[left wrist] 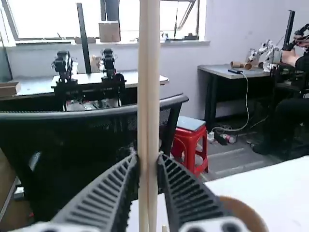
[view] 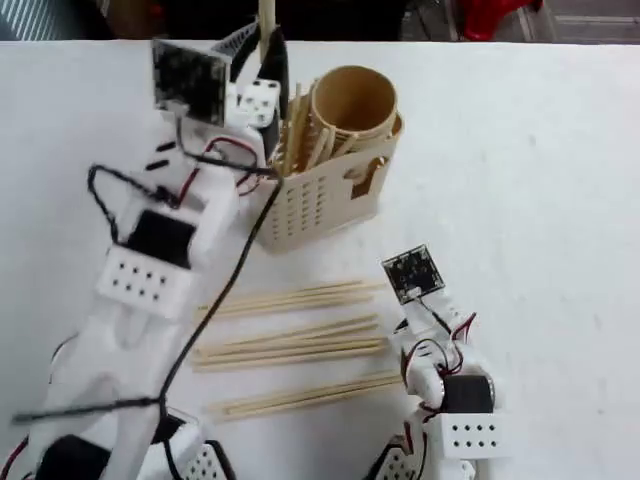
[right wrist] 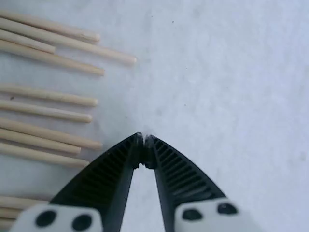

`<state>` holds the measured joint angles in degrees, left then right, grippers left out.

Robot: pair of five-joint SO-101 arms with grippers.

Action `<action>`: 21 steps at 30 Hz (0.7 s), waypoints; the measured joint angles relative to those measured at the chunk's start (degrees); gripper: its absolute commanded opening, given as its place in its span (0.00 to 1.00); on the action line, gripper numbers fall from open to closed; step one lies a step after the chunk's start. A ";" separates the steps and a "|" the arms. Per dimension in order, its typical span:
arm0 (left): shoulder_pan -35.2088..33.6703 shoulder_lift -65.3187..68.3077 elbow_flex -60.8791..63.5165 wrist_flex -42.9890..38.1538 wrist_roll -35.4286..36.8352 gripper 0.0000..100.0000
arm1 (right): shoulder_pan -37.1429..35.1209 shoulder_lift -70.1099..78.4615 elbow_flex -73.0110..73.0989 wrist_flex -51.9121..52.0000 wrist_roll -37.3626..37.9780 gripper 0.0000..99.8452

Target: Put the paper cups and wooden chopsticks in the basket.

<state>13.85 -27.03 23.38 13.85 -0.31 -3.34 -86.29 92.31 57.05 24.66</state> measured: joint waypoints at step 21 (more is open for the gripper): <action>-0.09 8.97 1.49 7.03 3.34 0.02 | 0.00 0.00 0.00 0.00 0.00 0.02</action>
<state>13.76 -18.07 24.88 20.88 3.03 -3.34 -86.29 92.31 57.05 24.66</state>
